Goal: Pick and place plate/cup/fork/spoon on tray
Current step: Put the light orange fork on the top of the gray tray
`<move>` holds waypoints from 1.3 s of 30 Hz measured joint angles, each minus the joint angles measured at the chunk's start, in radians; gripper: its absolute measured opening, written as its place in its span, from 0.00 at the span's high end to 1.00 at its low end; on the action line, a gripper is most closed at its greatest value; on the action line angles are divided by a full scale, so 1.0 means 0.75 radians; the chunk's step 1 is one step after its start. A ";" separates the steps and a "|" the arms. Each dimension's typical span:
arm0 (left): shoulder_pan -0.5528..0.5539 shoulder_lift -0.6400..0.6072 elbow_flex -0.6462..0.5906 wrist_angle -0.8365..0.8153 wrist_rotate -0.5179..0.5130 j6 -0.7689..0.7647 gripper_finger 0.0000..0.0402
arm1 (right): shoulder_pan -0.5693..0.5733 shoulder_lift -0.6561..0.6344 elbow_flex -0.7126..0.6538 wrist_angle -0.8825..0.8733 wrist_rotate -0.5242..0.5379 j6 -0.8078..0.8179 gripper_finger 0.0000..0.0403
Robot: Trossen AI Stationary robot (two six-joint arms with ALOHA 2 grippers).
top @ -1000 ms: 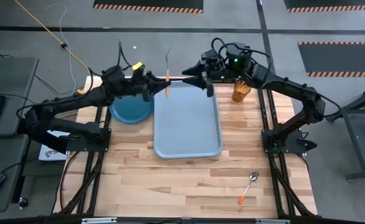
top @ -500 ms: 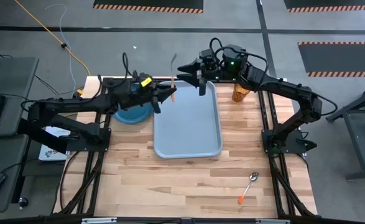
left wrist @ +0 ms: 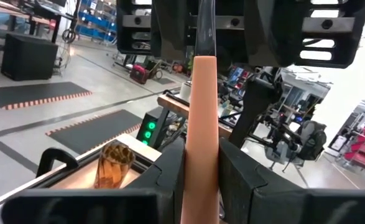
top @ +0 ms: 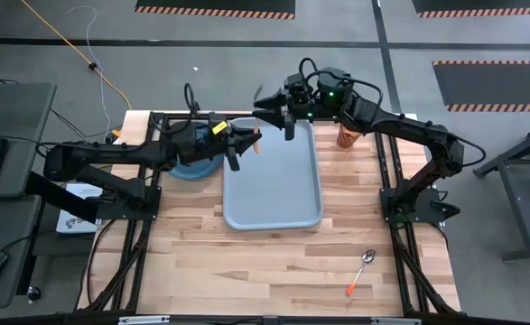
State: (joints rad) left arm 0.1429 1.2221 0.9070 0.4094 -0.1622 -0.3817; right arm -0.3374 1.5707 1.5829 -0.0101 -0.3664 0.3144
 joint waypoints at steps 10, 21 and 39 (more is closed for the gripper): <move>0.000 -0.002 0.000 -0.032 0.025 0.003 0.85 | -0.001 -0.001 0.000 -0.010 -0.051 -0.002 0.83; 0.000 -0.003 0.001 -0.034 0.031 0.003 0.85 | -0.005 -0.001 0.000 -0.018 -0.128 0.001 0.99; 0.048 -0.052 0.001 -0.101 0.131 0.033 0.70 | -0.040 -0.031 0.001 -0.061 -0.159 -0.014 0.99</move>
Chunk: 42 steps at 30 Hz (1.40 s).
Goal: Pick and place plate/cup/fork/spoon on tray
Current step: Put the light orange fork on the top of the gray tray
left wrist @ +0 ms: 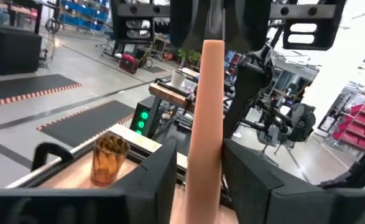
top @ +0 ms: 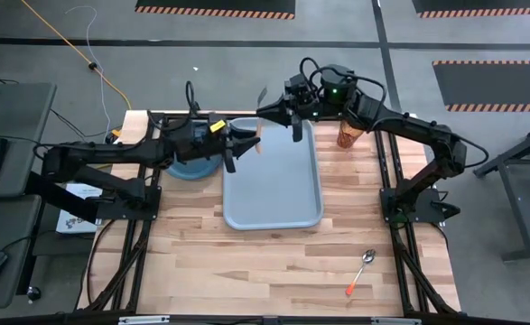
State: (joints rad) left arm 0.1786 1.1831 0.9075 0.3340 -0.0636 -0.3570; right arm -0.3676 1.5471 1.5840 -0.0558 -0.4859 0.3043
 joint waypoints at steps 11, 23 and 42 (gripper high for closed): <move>0.078 -0.250 -0.001 -0.150 0.121 0.001 0.63 | -0.041 -0.035 0.165 -0.614 0.303 -0.329 0.99; 0.074 -0.541 -0.001 -0.128 0.106 0.050 0.63 | -0.061 0.512 0.616 -1.198 0.611 -0.833 0.99; 0.074 -0.518 -0.001 -0.122 0.104 0.063 0.63 | -0.102 1.163 0.872 -1.346 0.760 -1.279 0.99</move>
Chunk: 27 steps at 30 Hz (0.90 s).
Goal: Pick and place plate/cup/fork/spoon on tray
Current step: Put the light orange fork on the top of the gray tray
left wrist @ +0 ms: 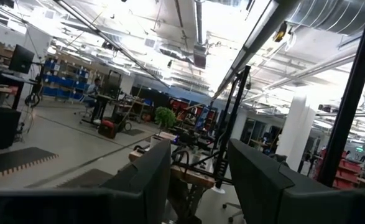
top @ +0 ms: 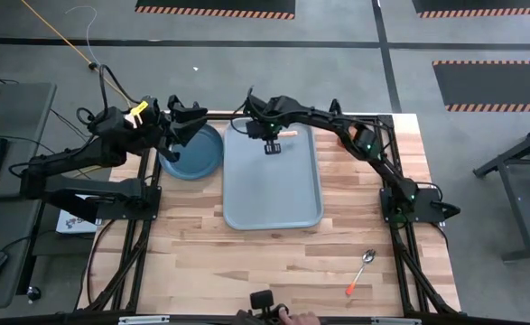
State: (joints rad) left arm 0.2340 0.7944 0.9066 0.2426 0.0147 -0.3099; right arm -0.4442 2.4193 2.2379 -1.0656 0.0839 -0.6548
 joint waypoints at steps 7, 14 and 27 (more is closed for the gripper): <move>0.000 0.000 0.000 0.000 -0.001 0.008 0.63 | -0.017 0.026 0.000 0.093 -0.013 0.056 0.99; 0.000 0.000 0.000 -0.013 -0.001 0.002 0.63 | -0.038 0.052 0.002 0.103 -0.069 0.119 0.99; 0.000 0.000 0.000 -0.016 -0.001 0.000 0.63 | -0.039 0.066 0.001 0.133 -0.093 0.134 0.91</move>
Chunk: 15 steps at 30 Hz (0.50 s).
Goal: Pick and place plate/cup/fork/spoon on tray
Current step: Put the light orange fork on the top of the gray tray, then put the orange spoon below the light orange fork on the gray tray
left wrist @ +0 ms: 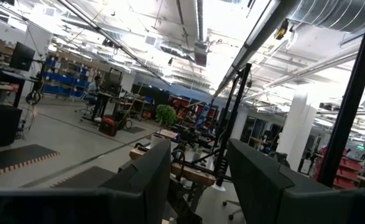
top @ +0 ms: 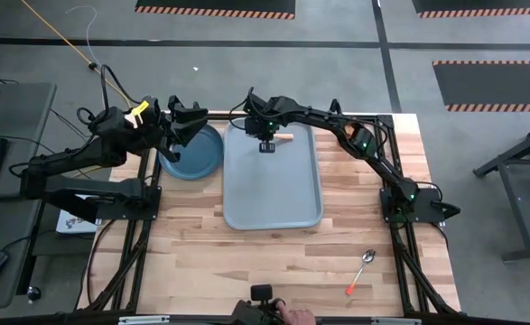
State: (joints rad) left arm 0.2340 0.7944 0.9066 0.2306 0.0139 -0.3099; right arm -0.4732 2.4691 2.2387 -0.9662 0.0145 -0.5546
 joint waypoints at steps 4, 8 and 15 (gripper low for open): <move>0.000 0.000 0.000 -0.001 0.000 -0.001 0.63 | 0.000 0.000 0.000 0.000 0.000 0.001 0.85; 0.000 0.000 0.001 -0.002 0.001 -0.001 0.63 | 0.000 0.000 -0.001 0.000 0.000 0.001 0.82; 0.000 0.000 0.001 -0.002 0.000 -0.001 0.63 | -0.001 -0.022 -0.002 -0.009 -0.012 0.043 0.82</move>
State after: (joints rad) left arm 0.2340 0.7944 0.9070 0.2291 0.0139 -0.3107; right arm -0.4739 2.4530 2.2372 -0.9726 0.0055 -0.5221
